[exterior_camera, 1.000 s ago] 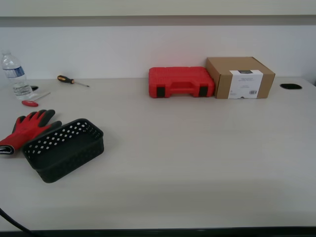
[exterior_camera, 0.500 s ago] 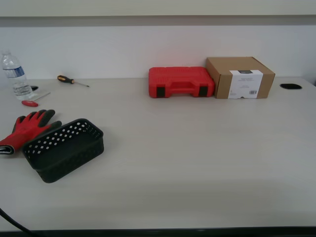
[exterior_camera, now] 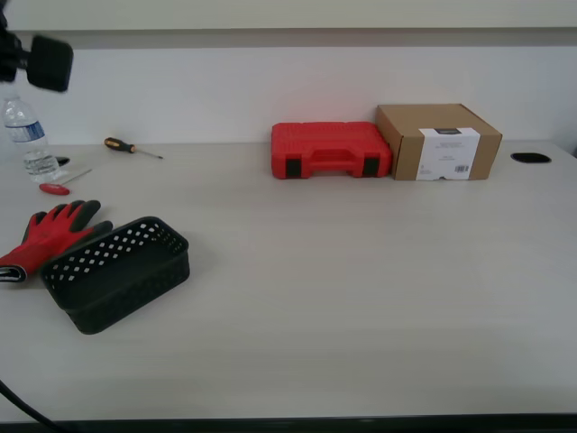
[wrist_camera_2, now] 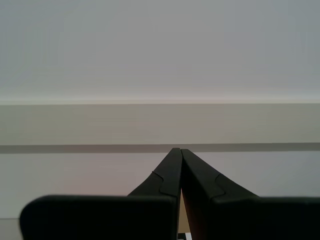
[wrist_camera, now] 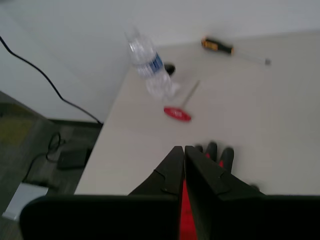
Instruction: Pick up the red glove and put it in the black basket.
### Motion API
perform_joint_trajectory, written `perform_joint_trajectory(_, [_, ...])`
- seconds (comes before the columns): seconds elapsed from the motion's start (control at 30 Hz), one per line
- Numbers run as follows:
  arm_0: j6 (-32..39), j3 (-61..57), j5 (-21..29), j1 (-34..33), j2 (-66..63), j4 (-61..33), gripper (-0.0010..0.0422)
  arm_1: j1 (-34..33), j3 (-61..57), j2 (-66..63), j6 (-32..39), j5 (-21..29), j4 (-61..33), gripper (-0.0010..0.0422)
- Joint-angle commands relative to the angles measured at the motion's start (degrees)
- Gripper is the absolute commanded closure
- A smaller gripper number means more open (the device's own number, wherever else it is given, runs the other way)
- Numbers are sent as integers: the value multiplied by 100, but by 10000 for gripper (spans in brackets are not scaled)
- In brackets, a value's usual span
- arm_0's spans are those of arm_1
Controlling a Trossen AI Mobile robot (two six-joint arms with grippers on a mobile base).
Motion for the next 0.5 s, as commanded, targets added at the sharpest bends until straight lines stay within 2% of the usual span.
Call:
perform_joint_trajectory(0.03, [15,7,-7,4,-2,13,412,24,284,654,-70,153,-374,413])
perform_joint_trajectory(0.13, [15,7,-7,4,-2,9,412,129,599,1231,-186,535,-595,413])
perform_joint_trajectory(0.4, [15,7,-7,4,-2,0,412,872,1423,2616,-358,951,-1628,413])
perform_joint_trajectory(0.5, [15,7,-7,7,-2,4,412,1200,1602,2990,-361,1429,-1851,412])
